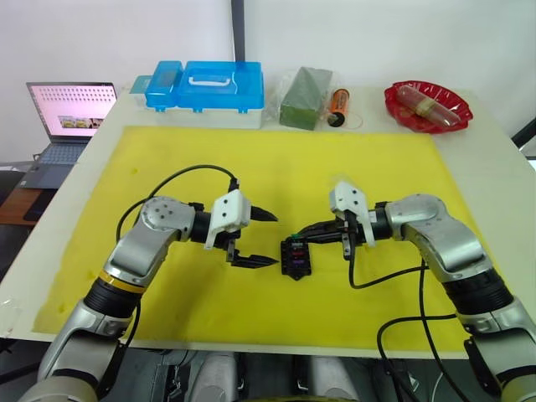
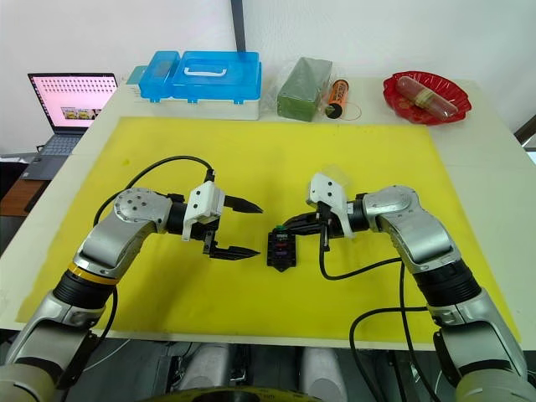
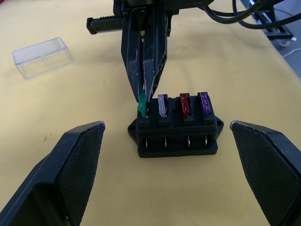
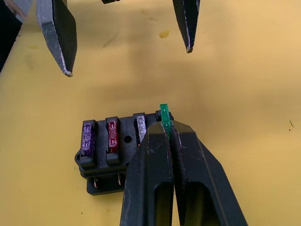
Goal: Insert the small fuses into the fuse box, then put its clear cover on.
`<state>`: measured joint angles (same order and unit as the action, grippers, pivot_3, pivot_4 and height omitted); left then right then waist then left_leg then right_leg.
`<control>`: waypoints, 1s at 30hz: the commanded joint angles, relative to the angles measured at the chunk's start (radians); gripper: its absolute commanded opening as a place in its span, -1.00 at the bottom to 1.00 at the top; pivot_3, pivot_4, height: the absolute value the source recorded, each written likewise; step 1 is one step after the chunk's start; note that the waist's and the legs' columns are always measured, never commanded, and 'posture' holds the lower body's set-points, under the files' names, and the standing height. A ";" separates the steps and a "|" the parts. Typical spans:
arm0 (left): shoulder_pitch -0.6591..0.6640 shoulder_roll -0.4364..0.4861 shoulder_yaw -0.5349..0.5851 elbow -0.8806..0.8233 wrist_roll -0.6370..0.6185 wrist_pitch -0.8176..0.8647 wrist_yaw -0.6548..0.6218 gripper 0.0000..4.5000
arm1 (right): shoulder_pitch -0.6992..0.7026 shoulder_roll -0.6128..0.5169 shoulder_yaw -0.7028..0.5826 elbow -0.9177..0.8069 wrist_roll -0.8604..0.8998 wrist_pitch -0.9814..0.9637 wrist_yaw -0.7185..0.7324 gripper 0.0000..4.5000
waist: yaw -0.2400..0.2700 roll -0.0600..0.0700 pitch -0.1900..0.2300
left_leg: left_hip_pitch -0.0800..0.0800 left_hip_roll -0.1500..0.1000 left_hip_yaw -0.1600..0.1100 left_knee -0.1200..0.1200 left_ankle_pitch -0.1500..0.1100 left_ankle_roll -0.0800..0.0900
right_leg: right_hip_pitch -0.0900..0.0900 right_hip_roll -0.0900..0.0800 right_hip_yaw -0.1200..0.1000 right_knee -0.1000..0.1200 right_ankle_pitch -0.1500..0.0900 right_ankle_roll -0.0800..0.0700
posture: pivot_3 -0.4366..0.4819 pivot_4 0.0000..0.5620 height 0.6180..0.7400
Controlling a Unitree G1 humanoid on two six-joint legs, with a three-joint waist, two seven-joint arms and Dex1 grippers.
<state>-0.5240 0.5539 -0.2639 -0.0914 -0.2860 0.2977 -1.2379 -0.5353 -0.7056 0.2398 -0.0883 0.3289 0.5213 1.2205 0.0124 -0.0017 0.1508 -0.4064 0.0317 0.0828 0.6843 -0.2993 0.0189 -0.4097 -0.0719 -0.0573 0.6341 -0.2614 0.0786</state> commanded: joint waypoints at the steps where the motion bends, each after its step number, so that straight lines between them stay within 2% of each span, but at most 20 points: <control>1: -0.008 -0.002 -0.002 -0.034 -0.005 -0.003 0.003 1.00 | 0.004 0.000 0.002 -0.001 -0.011 -0.024 0.007 -0.99 | 0.000 0.000 0.000 | 0.000 0.000 0.000 0.000 0.000 0.000 | 0.000 0.000 0.000 0.000 0.000 0.000 | -0.05 -0.47 1.00; 11: -0.007 -0.003 0.000 -0.035 -0.006 -0.003 0.007 1.00 | 0.004 0.007 0.023 0.038 -0.052 -0.062 -0.001 -0.99 | 0.000 0.000 0.000 | 0.000 0.000 0.000 0.000 0.000 0.000 | 0.000 0.000 0.000 0.000 0.000 0.000 | -0.05 -0.47 1.00; 19: -0.006 -0.006 -0.001 -0.037 -0.005 -0.002 0.010 1.00 | -0.012 -0.006 0.059 0.056 -0.088 -0.012 0.000 -0.99 | -0.001 0.000 0.000 | 0.002 0.000 0.000 0.000 0.000 0.000 | 0.002 0.000 0.000 0.000 0.000 0.000 | -0.05 -0.47 1.00; 30: -0.002 -0.011 -0.002 -0.038 -0.005 -0.005 0.015 1.00 | -0.116 -0.039 0.081 -0.076 -0.085 0.183 -0.007 -0.99 | 0.000 0.000 0.000 | 0.002 0.000 0.000 0.000 0.000 0.000 | 0.002 0.000 0.000 0.000 0.000 0.000 | -0.05 -0.47 1.00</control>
<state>-0.5231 0.5461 -0.2639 -0.0944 -0.2860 0.2982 -1.2271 -0.6270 -0.7312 0.3144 -0.1215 0.2425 0.6762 1.2152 0.0121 -0.0017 0.1507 -0.4045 0.0318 0.0828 0.6843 -0.2992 0.0187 -0.4080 -0.0720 -0.0572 0.6345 -0.2614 0.0785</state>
